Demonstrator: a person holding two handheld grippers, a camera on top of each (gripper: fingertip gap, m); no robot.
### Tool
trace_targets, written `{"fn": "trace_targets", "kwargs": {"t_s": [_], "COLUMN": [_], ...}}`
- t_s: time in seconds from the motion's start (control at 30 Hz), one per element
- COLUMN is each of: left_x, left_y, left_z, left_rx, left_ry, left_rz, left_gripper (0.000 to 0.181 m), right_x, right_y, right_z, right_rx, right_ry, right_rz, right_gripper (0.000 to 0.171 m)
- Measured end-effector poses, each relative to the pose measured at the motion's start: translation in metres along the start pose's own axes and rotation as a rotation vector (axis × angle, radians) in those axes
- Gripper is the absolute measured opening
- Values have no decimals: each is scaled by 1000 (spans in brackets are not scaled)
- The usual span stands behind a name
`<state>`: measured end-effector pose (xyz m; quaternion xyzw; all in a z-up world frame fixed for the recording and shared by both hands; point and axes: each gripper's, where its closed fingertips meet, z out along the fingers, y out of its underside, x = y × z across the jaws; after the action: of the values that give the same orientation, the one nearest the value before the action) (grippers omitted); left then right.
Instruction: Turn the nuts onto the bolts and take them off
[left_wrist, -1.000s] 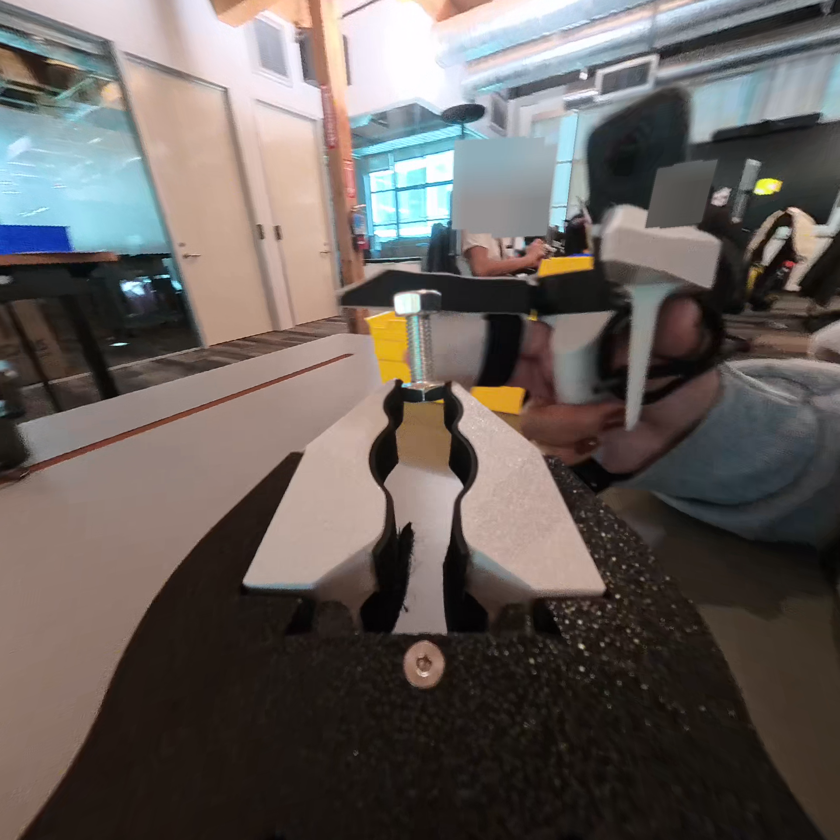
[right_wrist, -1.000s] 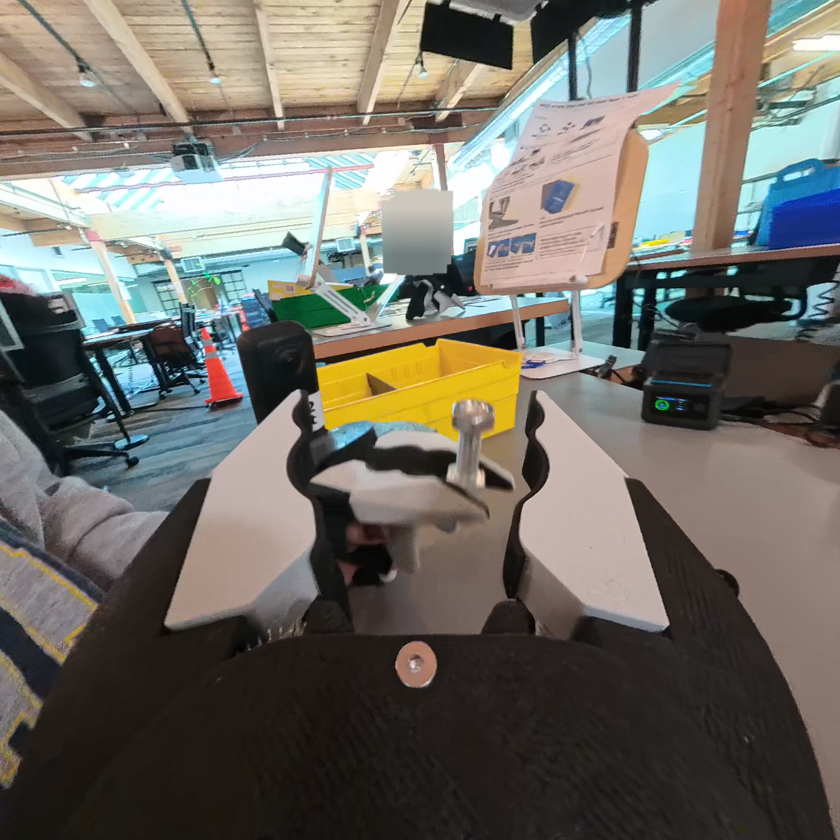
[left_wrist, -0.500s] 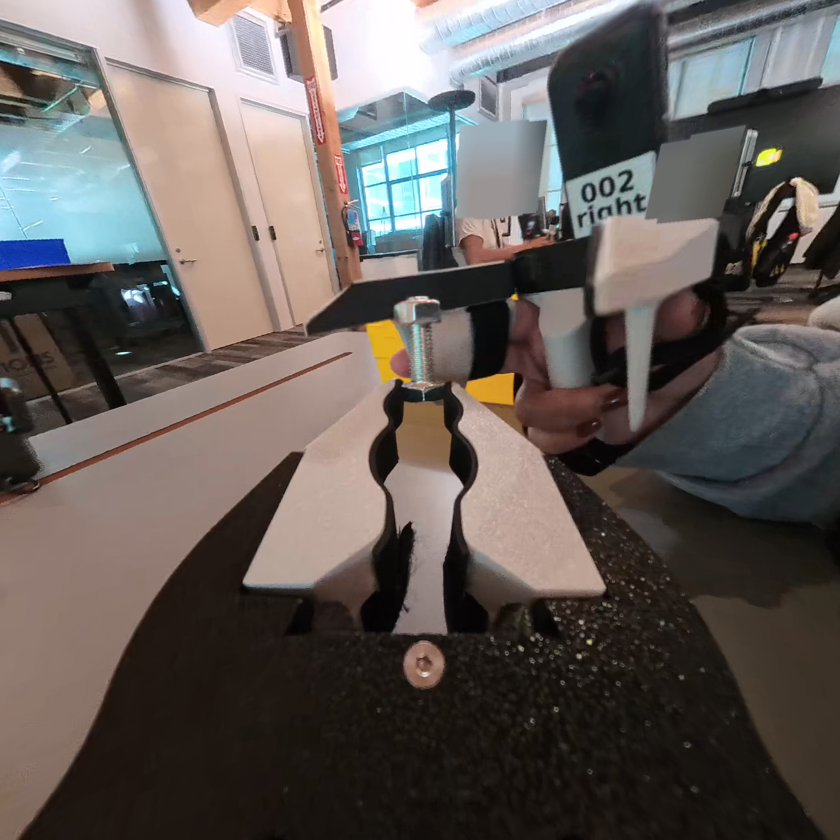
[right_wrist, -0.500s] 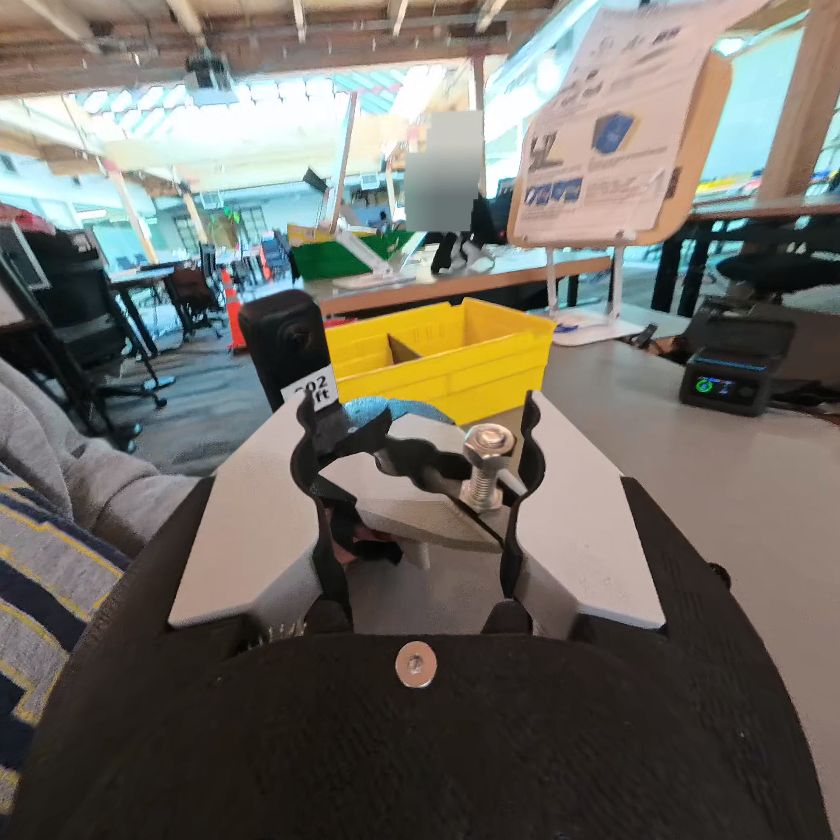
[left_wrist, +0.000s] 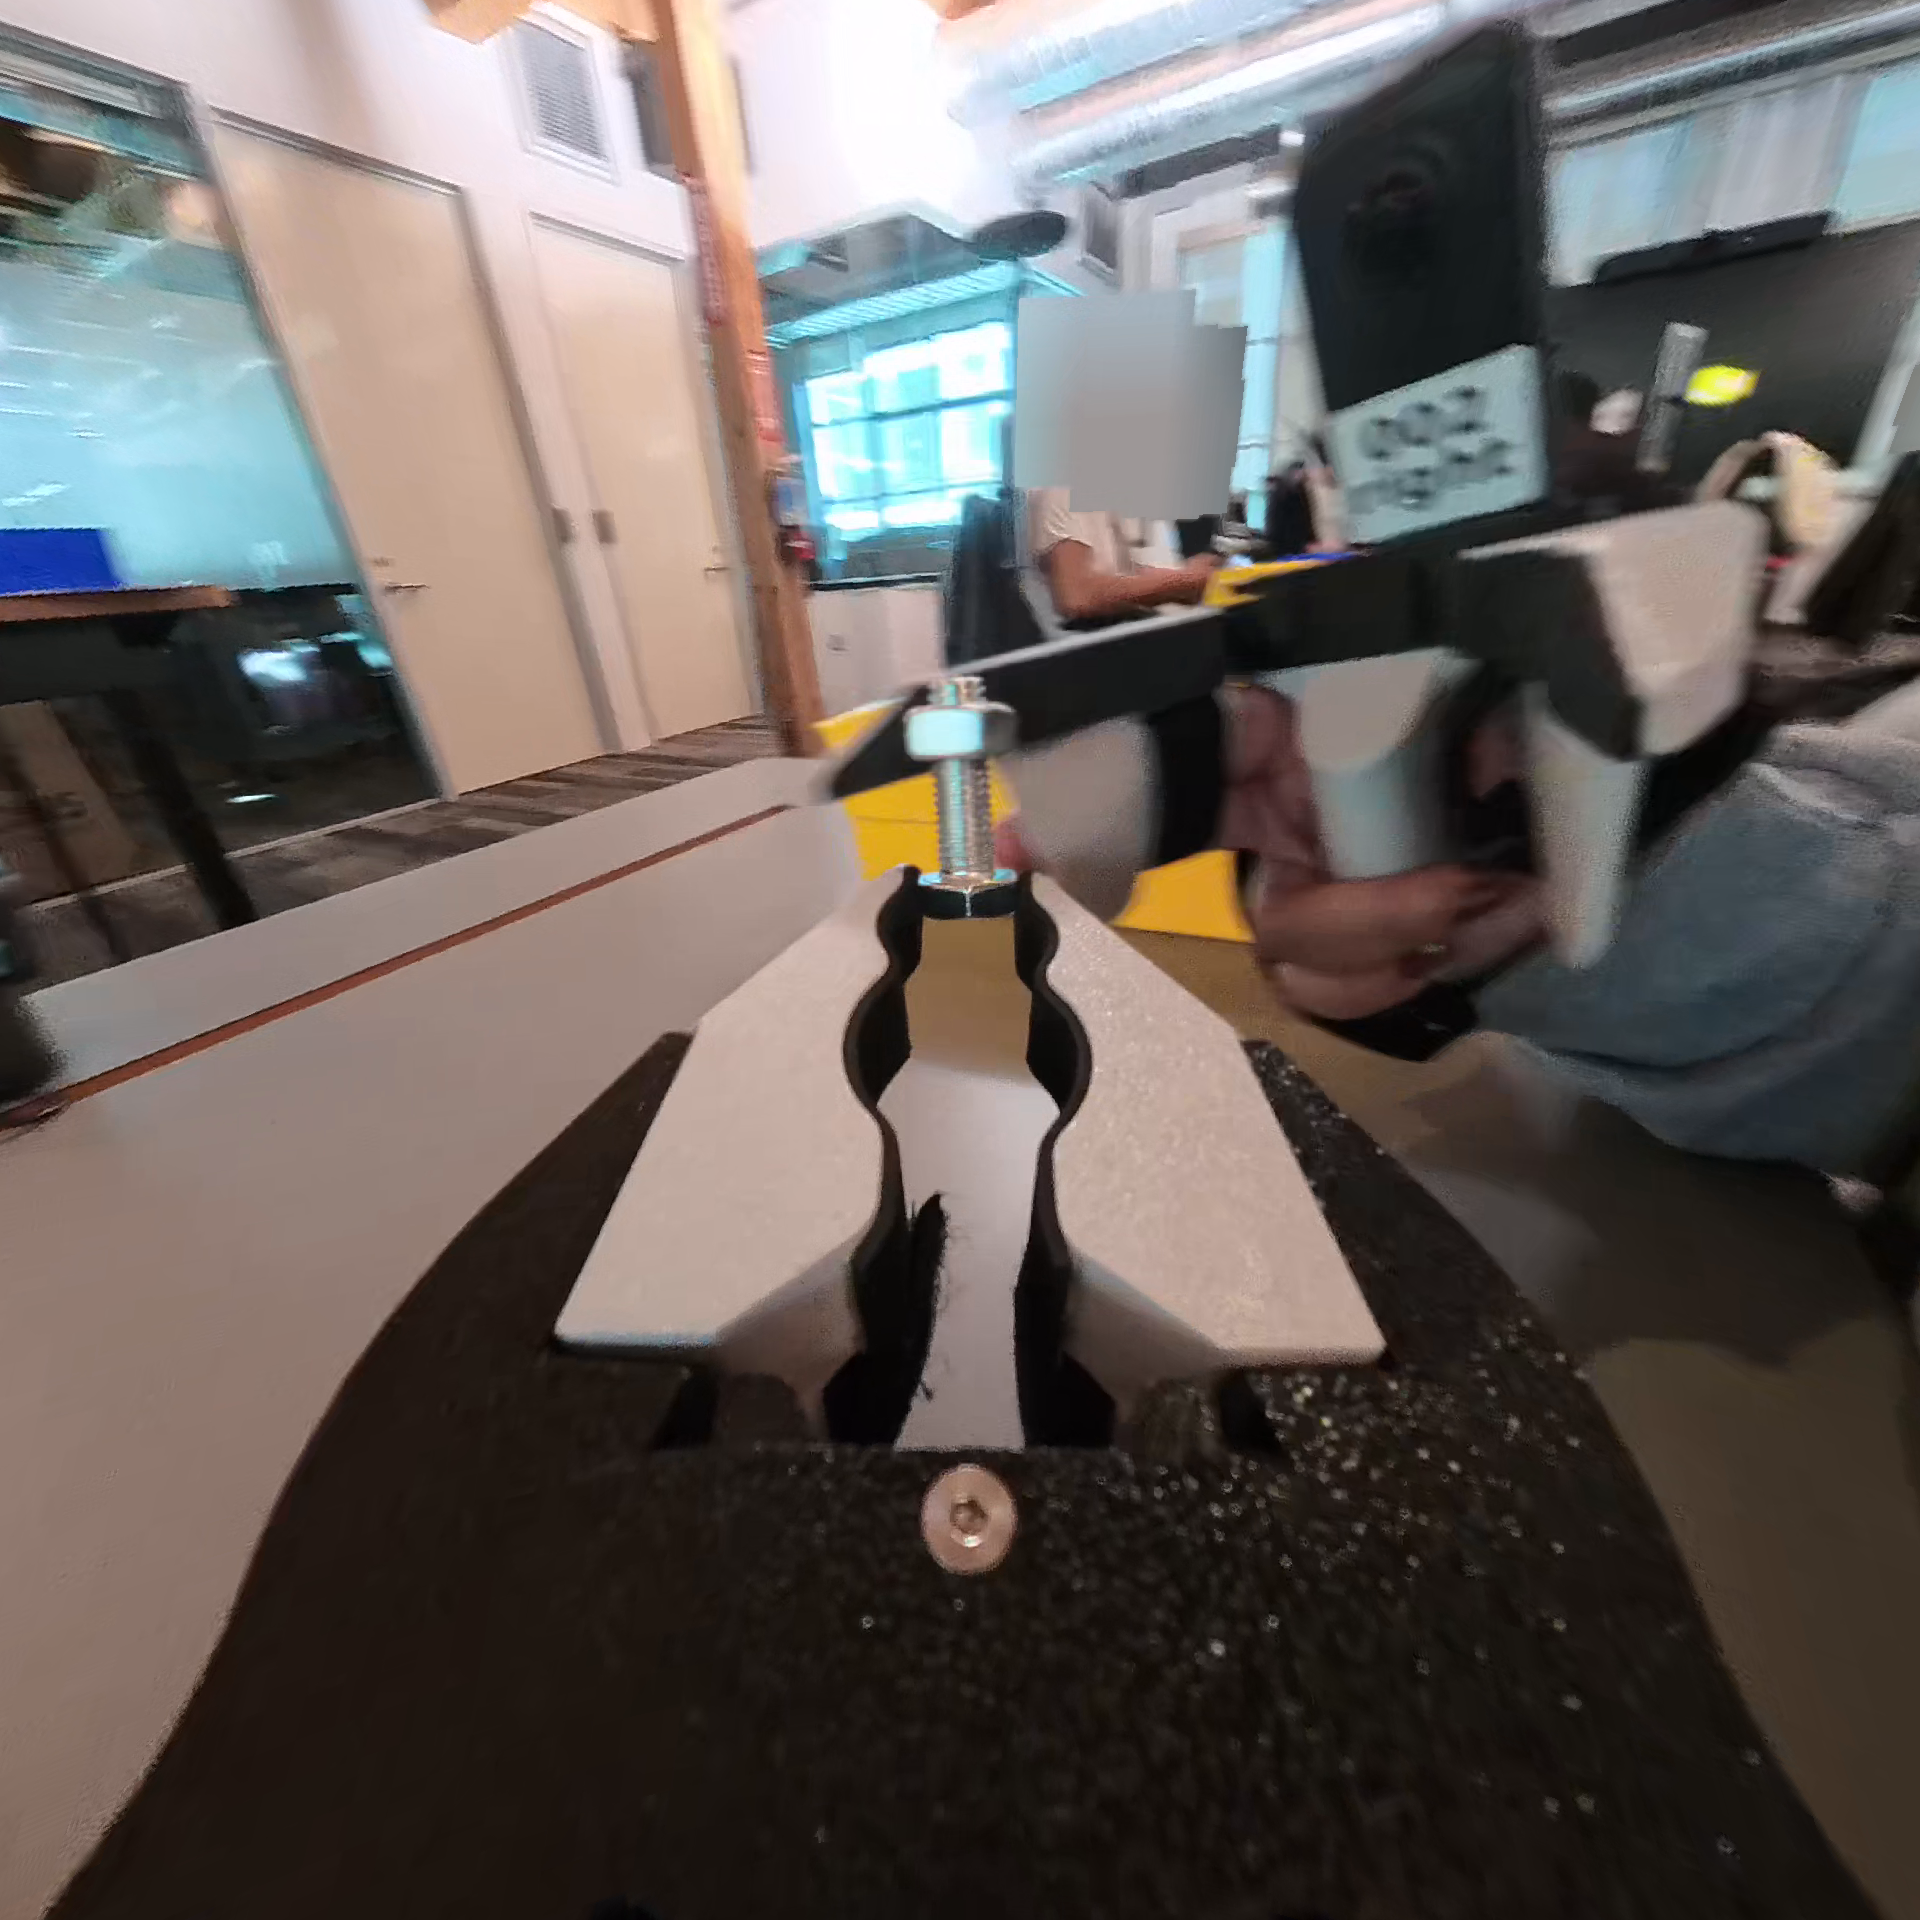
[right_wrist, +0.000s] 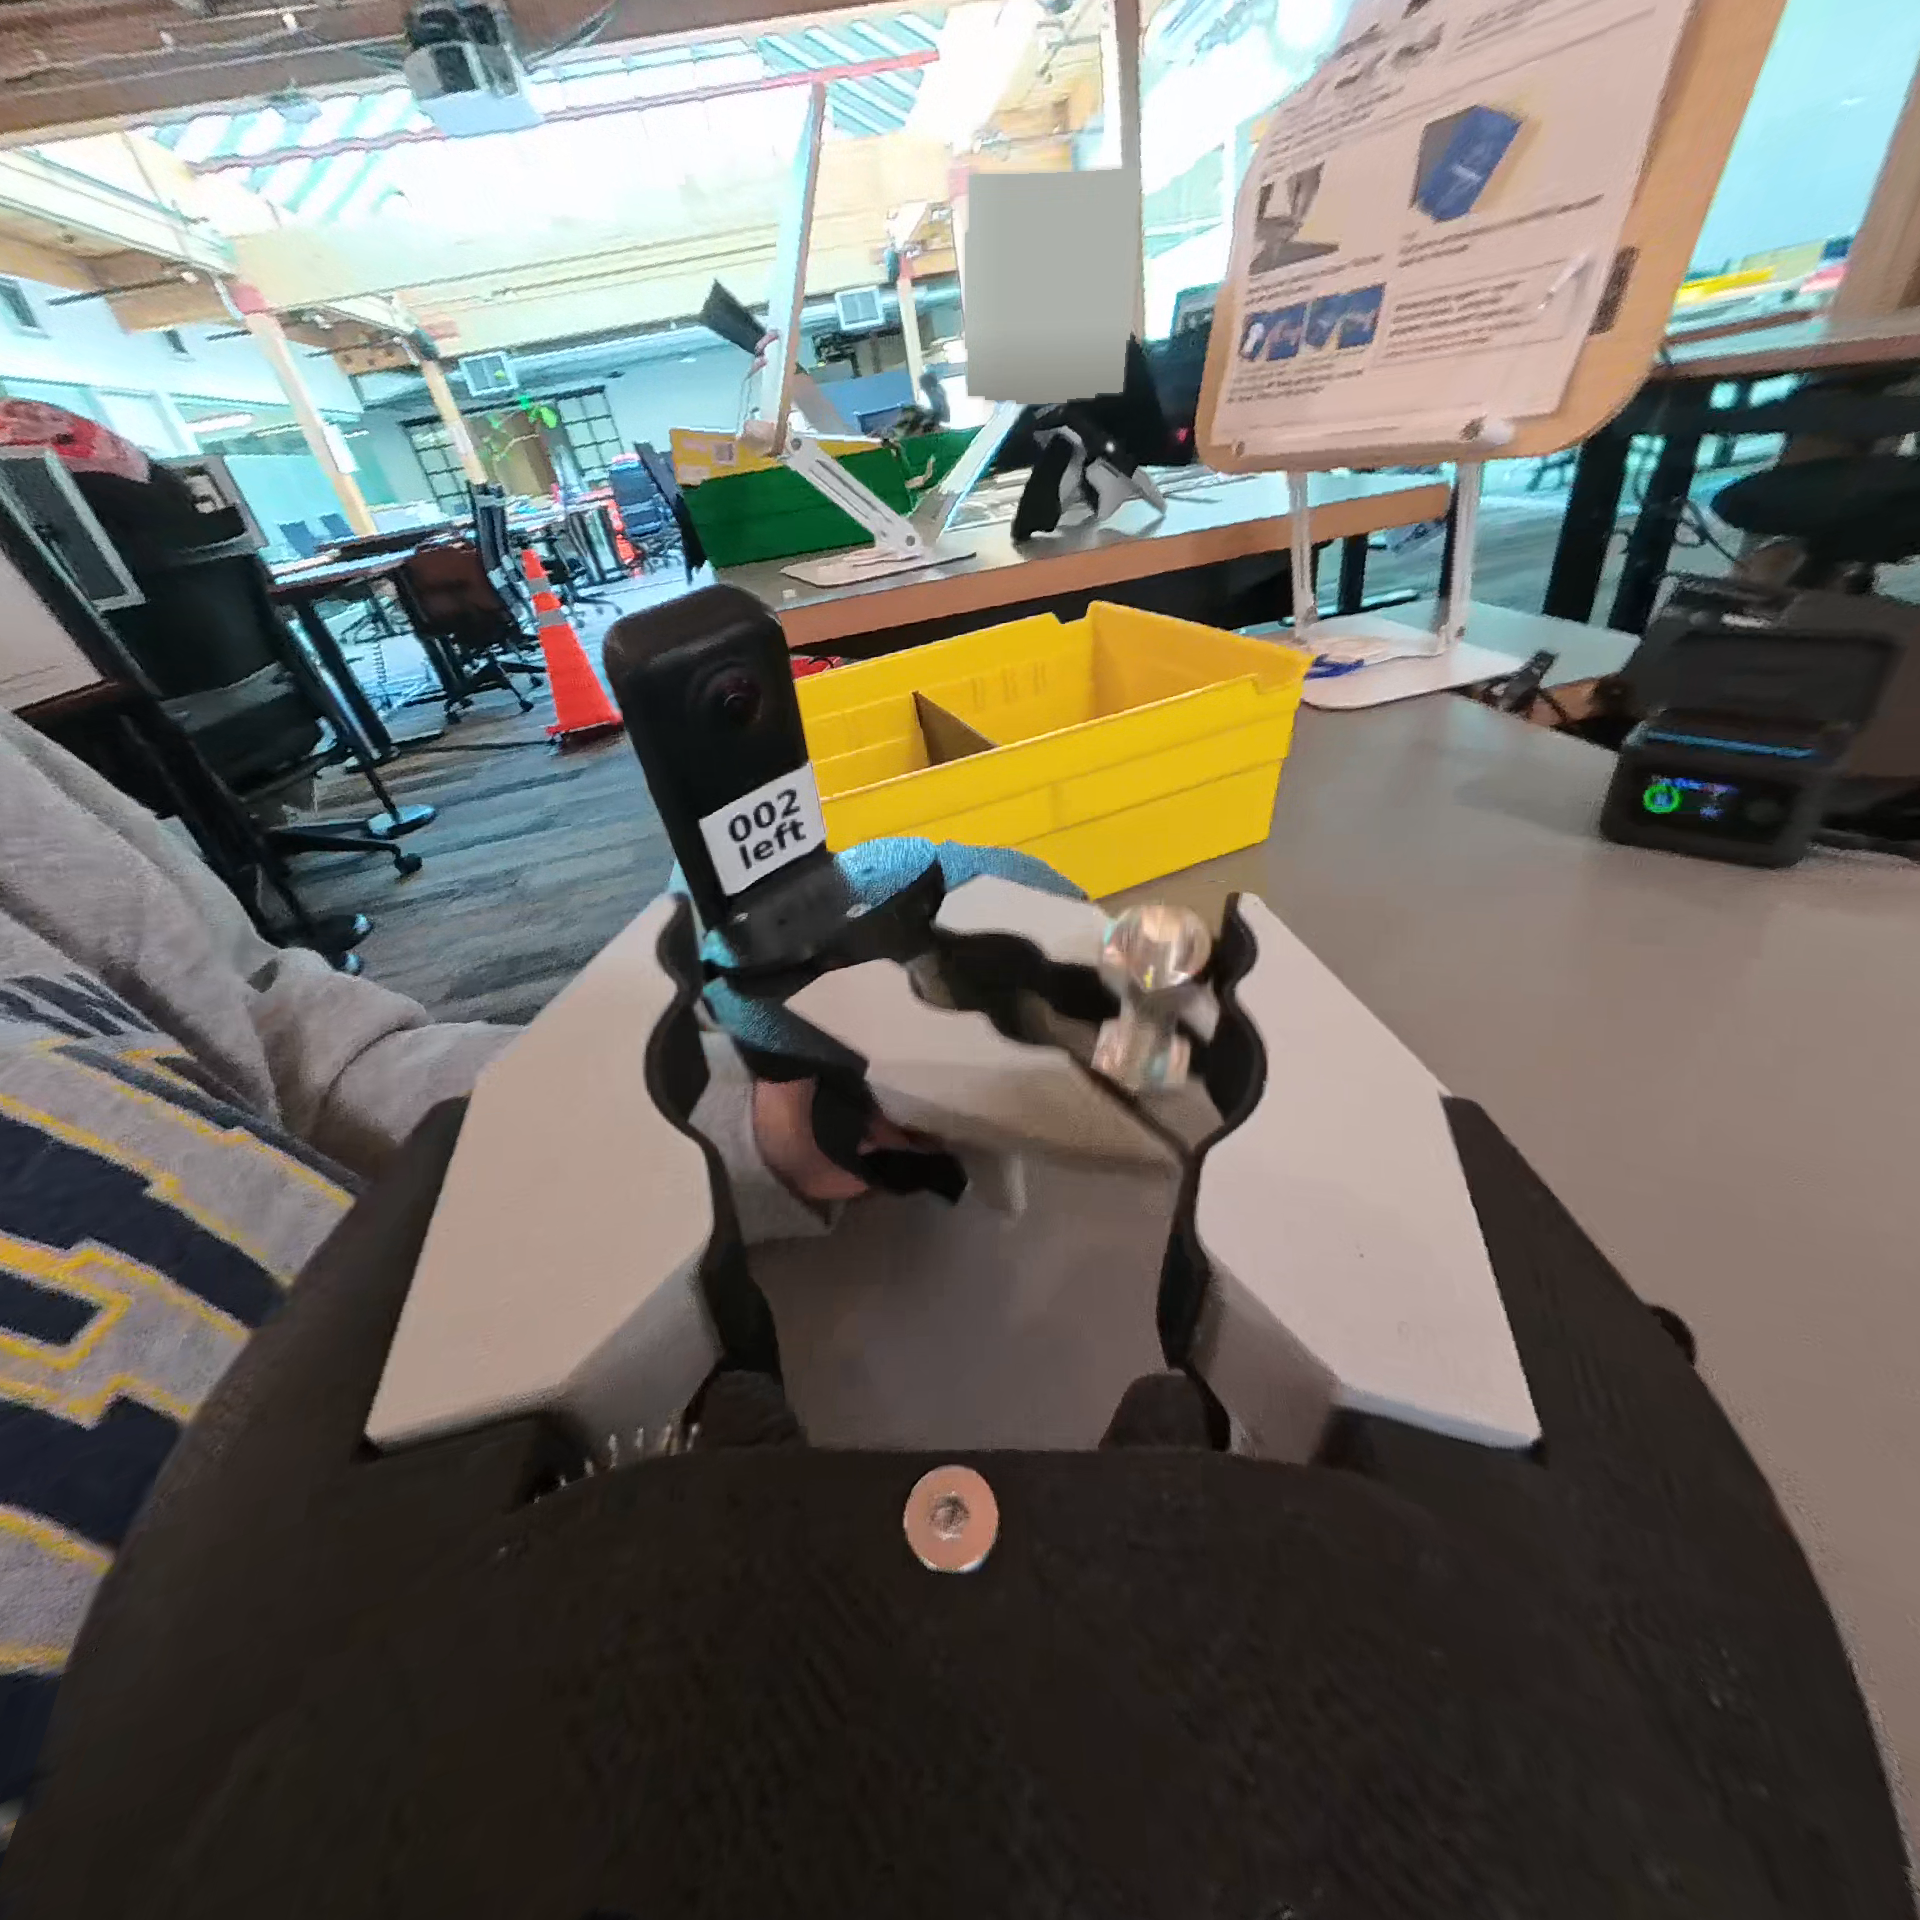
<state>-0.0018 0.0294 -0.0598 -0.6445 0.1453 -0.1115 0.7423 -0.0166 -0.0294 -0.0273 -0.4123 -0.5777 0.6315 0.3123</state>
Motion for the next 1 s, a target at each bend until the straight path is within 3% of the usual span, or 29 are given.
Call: {"fn": "trace_targets", "kwargs": {"t_s": [0.03,0.1,0.2,0.33,0.43,0.47,0.5,0.53,0.67,0.73,0.87,0.9,0.93,1.0], "left_x": [-12,-31,-9,21,1,-15,-27,-31,6,21,-5,-20,-30,-33], "left_y": [-2,-3,-4,4,-2,-4,-1,-1,-1,2,-2,-2,-1,-3], "left_z": [-5,-15,-8,6,-2,-8,-13,-15,-2,5,-4,-10,-15,-18], "left_rx": [16,28,35,-17,15,29,15,15,9,-12,14,21,23,37], "left_ry": [-60,-138,-25,97,-6,-85,-137,-140,31,97,-36,-106,-140,-140], "left_rz": [-15,-71,-30,31,9,-19,-47,-61,-3,12,-25,-63,-94,-100], "left_gripper": [15,16,15,16,16,16,16,16,15,15,16,16,16,16], "right_x": [-3,-5,11,6,-3,-8,-14,-11,9,9,-4,-11,-18,-4], "right_y": [0,-5,-10,0,4,4,2,0,0,2,5,7,6,2], "right_z": [-7,-21,-22,3,-1,-9,-16,-20,-8,3,-3,-10,-16,-21], "right_rx": [-1,43,62,-4,-27,-20,-11,5,-31,-42,-49,-55,-52,-22], "right_ry": [-2,5,106,34,16,2,-20,6,95,66,20,-8,-35,63], "right_rz": [4,7,-27,14,33,18,9,14,-7,13,56,43,37,20], "right_gripper": [98,75,84,88,97,92,67,65,90,90,97,88,64,68]}}
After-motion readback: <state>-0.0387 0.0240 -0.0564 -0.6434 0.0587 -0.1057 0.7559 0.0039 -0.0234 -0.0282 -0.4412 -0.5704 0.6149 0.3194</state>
